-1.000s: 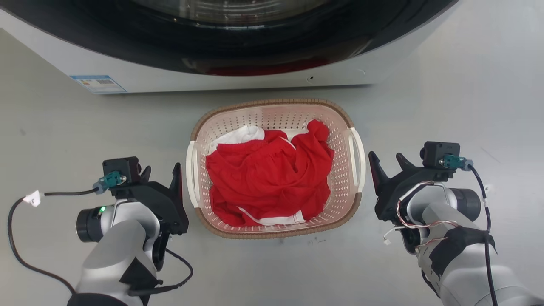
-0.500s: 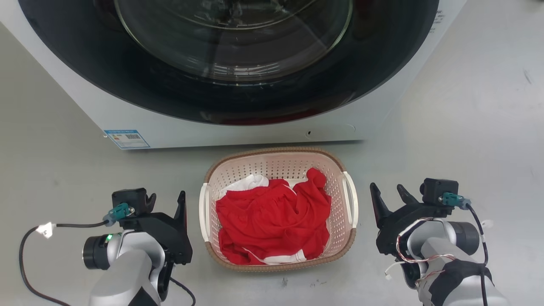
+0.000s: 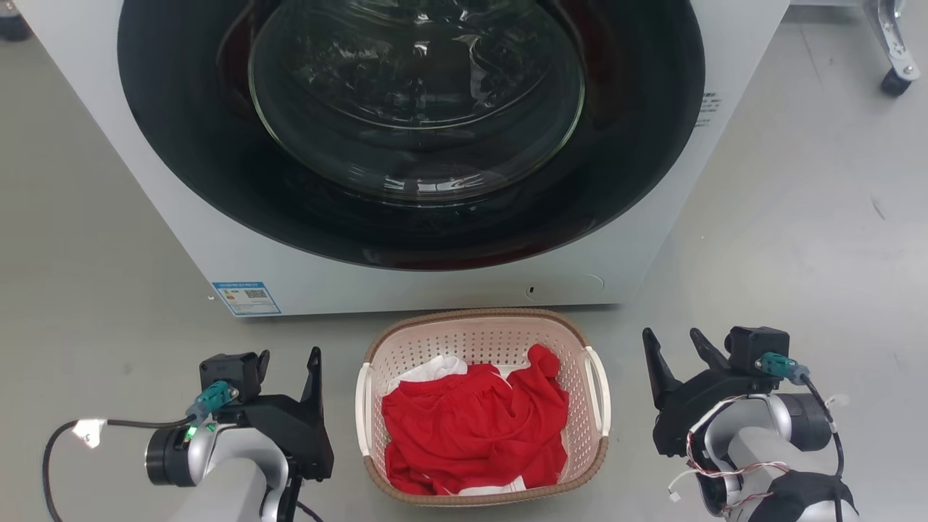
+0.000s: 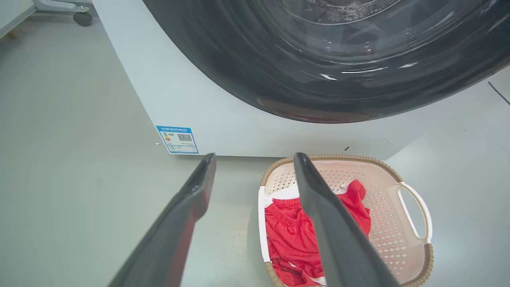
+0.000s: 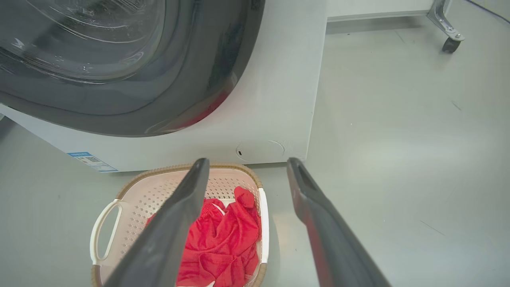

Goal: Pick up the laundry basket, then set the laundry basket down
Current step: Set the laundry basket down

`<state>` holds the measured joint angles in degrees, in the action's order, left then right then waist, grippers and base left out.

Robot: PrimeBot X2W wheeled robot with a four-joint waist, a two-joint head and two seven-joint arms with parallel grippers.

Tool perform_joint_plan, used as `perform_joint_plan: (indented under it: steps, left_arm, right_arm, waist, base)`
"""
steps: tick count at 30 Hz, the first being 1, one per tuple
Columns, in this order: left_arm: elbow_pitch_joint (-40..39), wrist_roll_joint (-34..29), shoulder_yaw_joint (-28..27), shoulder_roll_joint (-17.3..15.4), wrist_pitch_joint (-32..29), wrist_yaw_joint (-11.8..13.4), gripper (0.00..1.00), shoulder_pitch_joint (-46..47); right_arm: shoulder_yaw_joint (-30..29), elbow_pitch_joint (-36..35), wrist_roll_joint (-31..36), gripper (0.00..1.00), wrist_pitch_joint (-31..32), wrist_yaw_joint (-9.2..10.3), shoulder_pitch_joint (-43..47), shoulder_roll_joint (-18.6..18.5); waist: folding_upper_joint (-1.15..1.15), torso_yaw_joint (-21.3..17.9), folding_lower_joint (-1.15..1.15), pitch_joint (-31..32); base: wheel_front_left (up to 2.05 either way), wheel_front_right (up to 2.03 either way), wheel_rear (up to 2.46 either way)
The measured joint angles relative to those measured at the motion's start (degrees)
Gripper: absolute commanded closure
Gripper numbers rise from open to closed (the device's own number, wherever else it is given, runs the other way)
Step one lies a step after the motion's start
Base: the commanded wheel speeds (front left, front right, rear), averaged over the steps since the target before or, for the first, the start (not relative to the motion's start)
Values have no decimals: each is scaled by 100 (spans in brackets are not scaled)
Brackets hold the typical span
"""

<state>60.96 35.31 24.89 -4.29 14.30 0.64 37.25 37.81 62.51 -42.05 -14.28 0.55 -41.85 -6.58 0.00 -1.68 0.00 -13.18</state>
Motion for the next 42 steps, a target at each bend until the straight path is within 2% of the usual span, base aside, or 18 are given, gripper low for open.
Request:
perform_joint_plan:
  steps: [7, 17, 28, 42]
  left_arm:
    - [-743, -257, -98, -174, 0, 254, 0, -546]
    - [-1926, -661, -209, -299, 1, 442, 0, -1548]
    - [-3096, -965, -432, -383, 1, 570, 0, -2531]
    - [-4077, -1240, -613, -378, 1, 641, 0, -3557]
  right_arm:
    - [-114, -737, 337, 0, 0, 286, 472, -205]
    - [-325, -1907, 747, 0, 0, 502, 1451, -498]
    - [-654, -3093, 1140, 0, -1, 609, 2398, -695]
    - [-1319, -4079, 1653, 0, -1, 659, 3585, -815]
  waist:
    - [0, 12, 0, 305]
    - [0, 7, 0, 752]
    - [1, 18, 0, 1125]
    - [0, 16, 0, 1439]
  base:
    - [0, 0, 0]
    - [0, 0, 0]
    - [0, 0, 0]
    - [0, 0, 0]
